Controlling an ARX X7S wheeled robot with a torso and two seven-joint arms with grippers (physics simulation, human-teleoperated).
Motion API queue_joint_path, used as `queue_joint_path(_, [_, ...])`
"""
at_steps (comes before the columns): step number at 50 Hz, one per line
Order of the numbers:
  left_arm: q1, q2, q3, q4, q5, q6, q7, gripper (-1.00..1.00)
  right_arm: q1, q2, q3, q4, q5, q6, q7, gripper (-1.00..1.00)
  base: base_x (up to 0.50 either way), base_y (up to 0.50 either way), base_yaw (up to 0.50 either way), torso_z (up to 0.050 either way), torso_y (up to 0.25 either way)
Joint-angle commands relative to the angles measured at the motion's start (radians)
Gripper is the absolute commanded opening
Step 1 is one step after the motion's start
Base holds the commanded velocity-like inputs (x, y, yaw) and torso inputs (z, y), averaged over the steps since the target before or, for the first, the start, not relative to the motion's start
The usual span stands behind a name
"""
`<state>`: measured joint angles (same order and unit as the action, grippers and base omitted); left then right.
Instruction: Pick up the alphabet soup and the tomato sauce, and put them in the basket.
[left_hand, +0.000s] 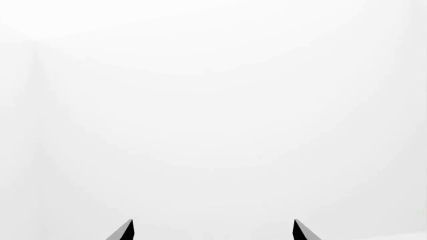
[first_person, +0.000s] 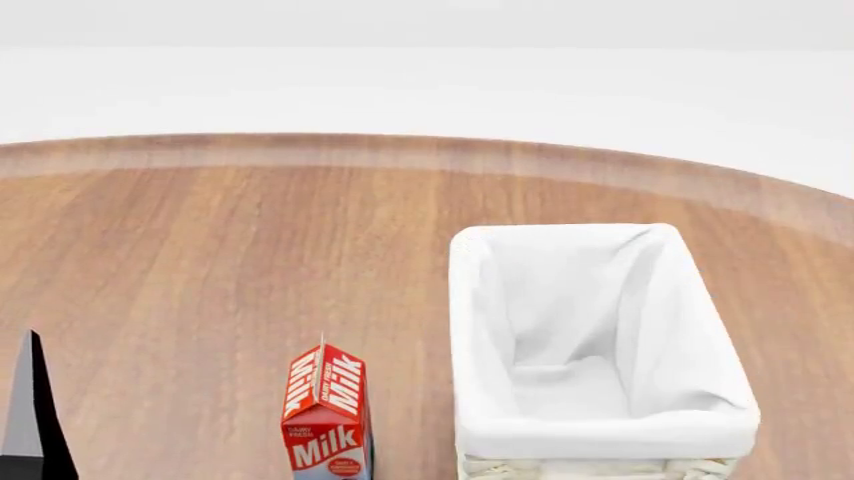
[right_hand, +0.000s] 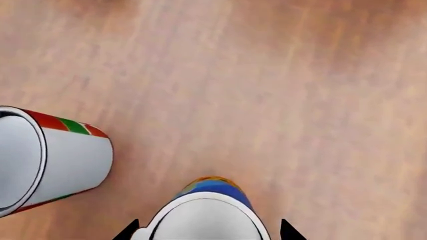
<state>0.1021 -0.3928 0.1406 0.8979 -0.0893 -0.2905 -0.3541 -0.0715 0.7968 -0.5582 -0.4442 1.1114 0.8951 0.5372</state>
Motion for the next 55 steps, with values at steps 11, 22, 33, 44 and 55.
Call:
queue_joint_path(11, [0.001,-0.007,0.0,-0.006,-0.008,0.006,-0.006,1.0,-0.015,-0.007,-0.011,0.016,-0.023,-0.032,-0.022,-1.0,0.0,0.0,0.0,0.0,0.0])
queue_joint_path(22, [-0.004,-0.008,0.008,-0.01,-0.006,0.008,-0.009,1.0,0.002,0.037,0.04,-0.119,0.032,-0.036,0.025,-1.0,0.0,0.0,0.0,0.0,0.0])
queue_joint_path(33, [0.003,-0.01,0.012,-0.014,-0.007,0.018,-0.013,1.0,0.053,0.094,0.143,-0.264,0.161,-0.054,0.094,-1.0,0.0,0.0,0.0,0.0,0.0])
queue_joint_path(44, [-0.006,-0.013,0.015,-0.009,-0.011,0.006,-0.015,1.0,0.101,0.145,0.201,-0.391,0.147,-0.073,0.171,-1.0,0.0,0.0,0.0,0.0,0.0])
queue_joint_path(55, [-0.002,-0.017,0.014,-0.011,-0.013,0.015,-0.018,1.0,0.182,0.223,0.277,-0.522,0.236,-0.075,0.268,-1.0,0.0,0.0,0.0,0.0,0.0])
